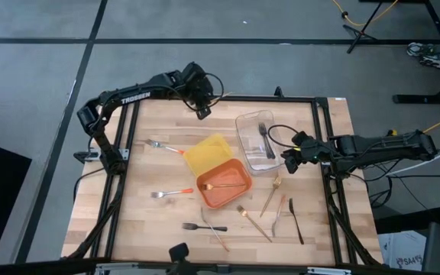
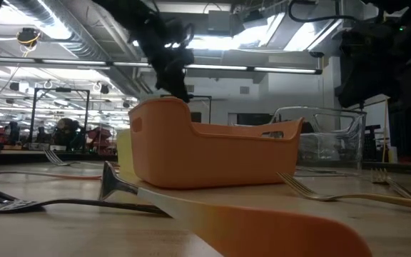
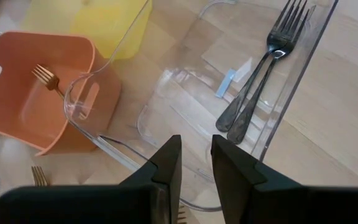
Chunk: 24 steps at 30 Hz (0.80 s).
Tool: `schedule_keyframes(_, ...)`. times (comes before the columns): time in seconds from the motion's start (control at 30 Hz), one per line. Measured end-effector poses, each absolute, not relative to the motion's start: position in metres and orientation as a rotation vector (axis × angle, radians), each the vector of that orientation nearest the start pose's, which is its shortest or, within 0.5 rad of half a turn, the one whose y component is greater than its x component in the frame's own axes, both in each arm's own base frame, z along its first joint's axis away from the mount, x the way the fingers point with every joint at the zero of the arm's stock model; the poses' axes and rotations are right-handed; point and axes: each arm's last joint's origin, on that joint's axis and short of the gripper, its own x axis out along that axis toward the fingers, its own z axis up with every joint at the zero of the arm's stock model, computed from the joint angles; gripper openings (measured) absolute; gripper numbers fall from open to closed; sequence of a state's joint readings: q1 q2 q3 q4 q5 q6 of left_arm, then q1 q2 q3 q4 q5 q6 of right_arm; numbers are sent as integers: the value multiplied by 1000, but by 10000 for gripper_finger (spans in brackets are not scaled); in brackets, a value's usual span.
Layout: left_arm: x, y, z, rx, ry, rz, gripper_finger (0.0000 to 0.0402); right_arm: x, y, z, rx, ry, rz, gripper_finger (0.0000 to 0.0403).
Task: Sort silverware by color (type)
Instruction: Put the gold fork into the orange bin
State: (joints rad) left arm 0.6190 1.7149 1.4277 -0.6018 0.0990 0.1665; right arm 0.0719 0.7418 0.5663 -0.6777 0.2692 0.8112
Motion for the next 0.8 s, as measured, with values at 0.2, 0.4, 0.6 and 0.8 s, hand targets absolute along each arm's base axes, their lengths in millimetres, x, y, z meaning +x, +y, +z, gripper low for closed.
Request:
schedule_keyframes(0.2,319,196,298,-126,829,366,7,140,2,226,611,713,-509,80)
schedule_keyframes(0.4,334,176,311,-141,783,333,7,140,2,226,610,714,-509,80)
schedule_keyframes(0.6,348,148,314,-193,761,292,7,140,2,226,610,717,-510,80)
schedule_keyframes(0.8,362,107,314,-244,759,235,8,140,2,226,611,719,-507,80)
